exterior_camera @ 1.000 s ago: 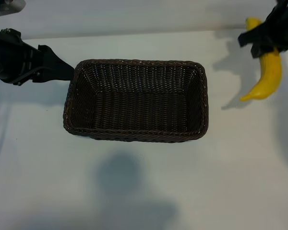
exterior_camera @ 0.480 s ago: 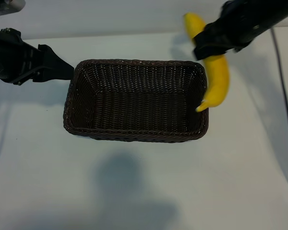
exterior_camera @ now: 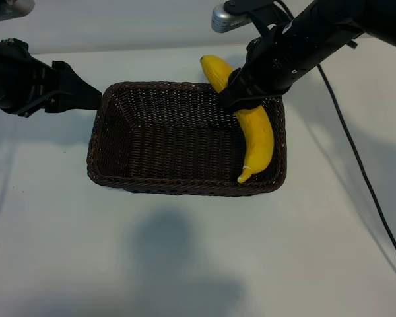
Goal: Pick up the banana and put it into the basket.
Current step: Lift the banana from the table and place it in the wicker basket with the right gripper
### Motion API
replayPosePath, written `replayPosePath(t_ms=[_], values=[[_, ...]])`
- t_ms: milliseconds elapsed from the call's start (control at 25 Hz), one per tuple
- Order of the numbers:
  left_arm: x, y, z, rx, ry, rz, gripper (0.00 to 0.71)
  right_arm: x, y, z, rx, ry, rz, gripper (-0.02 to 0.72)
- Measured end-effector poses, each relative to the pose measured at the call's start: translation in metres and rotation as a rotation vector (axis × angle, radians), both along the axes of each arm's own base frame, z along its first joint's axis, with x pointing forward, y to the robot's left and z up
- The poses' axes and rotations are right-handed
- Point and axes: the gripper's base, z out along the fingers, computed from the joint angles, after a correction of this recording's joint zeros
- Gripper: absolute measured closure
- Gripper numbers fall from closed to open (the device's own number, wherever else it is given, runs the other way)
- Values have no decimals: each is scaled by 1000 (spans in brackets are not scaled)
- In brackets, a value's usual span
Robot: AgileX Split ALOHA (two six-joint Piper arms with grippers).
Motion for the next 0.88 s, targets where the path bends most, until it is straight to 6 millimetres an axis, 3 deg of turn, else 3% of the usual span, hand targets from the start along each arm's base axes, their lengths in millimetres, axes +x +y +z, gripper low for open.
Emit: replayPosePath(t_ms=[480,880], values=[[0,0,0,0,0,0,119,5,5,0,47,-45,-10,291],[0,0,0,0,1,-4,123,13,9,-30,32,4,-5,291]])
